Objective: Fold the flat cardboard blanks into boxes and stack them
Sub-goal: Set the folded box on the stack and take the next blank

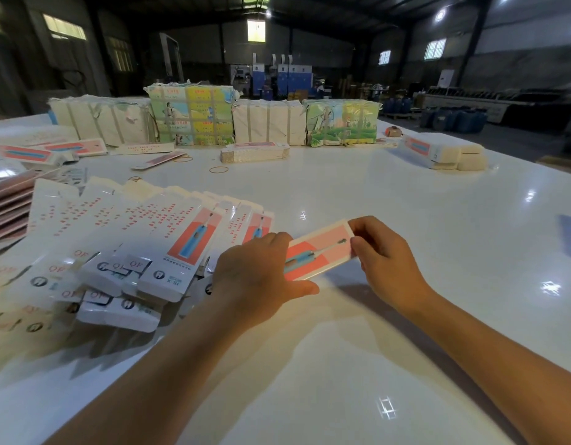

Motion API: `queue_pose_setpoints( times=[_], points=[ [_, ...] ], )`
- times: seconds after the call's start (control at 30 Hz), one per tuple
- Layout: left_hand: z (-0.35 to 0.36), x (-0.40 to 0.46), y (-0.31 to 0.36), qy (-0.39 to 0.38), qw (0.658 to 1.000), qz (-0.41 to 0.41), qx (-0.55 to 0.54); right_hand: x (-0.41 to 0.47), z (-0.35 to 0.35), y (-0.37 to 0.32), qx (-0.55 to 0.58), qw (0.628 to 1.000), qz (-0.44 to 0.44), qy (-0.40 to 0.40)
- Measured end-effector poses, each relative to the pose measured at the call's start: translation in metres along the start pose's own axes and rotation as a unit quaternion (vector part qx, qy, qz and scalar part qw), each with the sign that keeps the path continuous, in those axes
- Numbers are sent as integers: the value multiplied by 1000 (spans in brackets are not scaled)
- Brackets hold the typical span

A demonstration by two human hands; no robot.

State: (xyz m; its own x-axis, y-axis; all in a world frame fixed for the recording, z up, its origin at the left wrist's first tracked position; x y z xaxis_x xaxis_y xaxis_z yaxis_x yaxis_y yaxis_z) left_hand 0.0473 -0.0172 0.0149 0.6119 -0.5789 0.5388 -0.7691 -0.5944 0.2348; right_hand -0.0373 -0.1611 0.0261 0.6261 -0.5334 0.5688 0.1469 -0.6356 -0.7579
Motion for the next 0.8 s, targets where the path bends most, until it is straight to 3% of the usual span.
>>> queue_pose_setpoints(
  times=[0.13,0.2,0.27,0.33,0.4,0.43,0.47,0.6,0.7,0.8],
  points=[
    [-2,-1,-2,15,1000,-13,-12,0,0,-3,-45,999,-25,-2],
    [-4,0,-4,21,999,-24,-30,4,-16,-14,-108,989,-78,66],
    [-5,1,-7,19,998,-37,-52,8,-32,-13,-93,985,-66,128],
    [-6,1,-7,22,996,-42,-77,10,-25,15,123,983,103,88],
    [-4,1,-5,19,995,-38,-88,-1,15,28,395,876,273,-37],
    [-3,0,-3,15,995,-37,-90,-5,26,26,451,834,310,-76],
    [-3,0,-2,11,995,-36,-95,-7,31,23,457,827,312,-95],
    [-3,-1,3,11,993,-35,-109,-1,23,15,373,903,203,-60],
    [-7,-2,11,34,994,-18,-105,0,2,-2,141,990,25,14],
    [-14,-3,15,57,994,-4,-90,-8,-1,-31,-20,990,-142,11]
  ],
)
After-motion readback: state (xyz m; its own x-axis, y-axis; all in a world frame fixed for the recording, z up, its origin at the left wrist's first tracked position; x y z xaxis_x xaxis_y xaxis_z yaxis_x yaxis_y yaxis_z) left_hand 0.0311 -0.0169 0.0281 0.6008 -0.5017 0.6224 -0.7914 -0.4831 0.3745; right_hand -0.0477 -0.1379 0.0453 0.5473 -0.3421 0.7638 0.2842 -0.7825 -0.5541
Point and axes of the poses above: each hand's wrist, its own x-axis towards the middle knuckle, its own z-axis out of the palm, y = z × x, the point moved 10 cm from there along x, towards the middle knuckle, and after that the axes turned 11 degrees about y, right-handed, at the moved point
